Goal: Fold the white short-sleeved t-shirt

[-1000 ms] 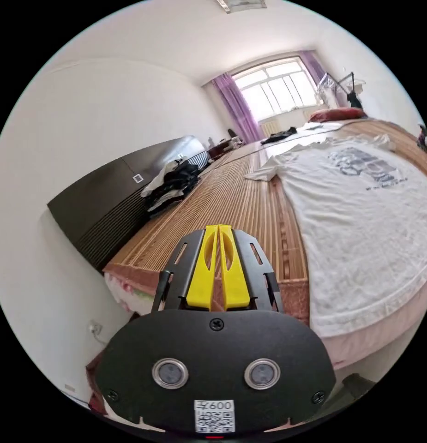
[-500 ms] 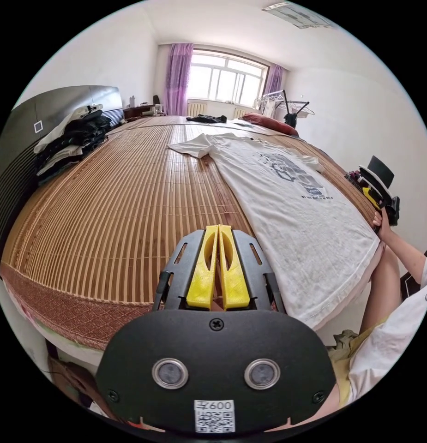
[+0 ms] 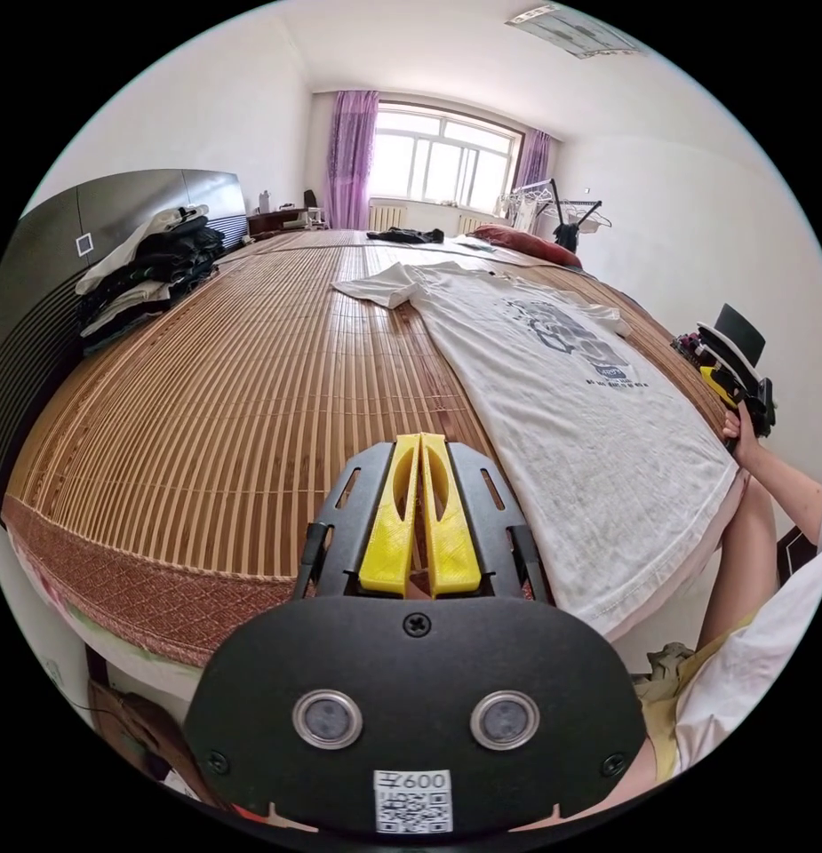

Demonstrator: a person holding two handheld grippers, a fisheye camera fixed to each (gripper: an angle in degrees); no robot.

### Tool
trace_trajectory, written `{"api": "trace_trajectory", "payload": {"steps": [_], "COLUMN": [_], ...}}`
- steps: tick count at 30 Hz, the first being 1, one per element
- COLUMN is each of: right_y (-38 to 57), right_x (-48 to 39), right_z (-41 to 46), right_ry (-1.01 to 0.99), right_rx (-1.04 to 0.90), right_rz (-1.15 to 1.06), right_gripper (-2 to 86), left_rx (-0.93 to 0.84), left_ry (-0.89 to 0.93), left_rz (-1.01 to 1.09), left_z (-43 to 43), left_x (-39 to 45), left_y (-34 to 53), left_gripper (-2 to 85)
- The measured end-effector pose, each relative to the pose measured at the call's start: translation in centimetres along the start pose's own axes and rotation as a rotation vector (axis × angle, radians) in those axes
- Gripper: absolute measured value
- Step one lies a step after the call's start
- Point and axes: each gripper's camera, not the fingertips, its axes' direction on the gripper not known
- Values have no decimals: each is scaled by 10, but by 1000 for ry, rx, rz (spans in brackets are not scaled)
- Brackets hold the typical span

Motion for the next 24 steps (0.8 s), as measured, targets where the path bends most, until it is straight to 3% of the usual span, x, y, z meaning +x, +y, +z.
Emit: {"api": "trace_trajectory", "payload": {"steps": [24], "right_y": [4], "right_x": [7], "right_z": [12], "right_ry": [-29], "right_rx": [16], "right_rz": [18], "right_gripper": [-9], "left_rx": [8], "left_ry": [-19], "left_rz": [-35], "left_z": [-14], "left_x": [-17], "left_y": [0], "left_gripper": [7]}}
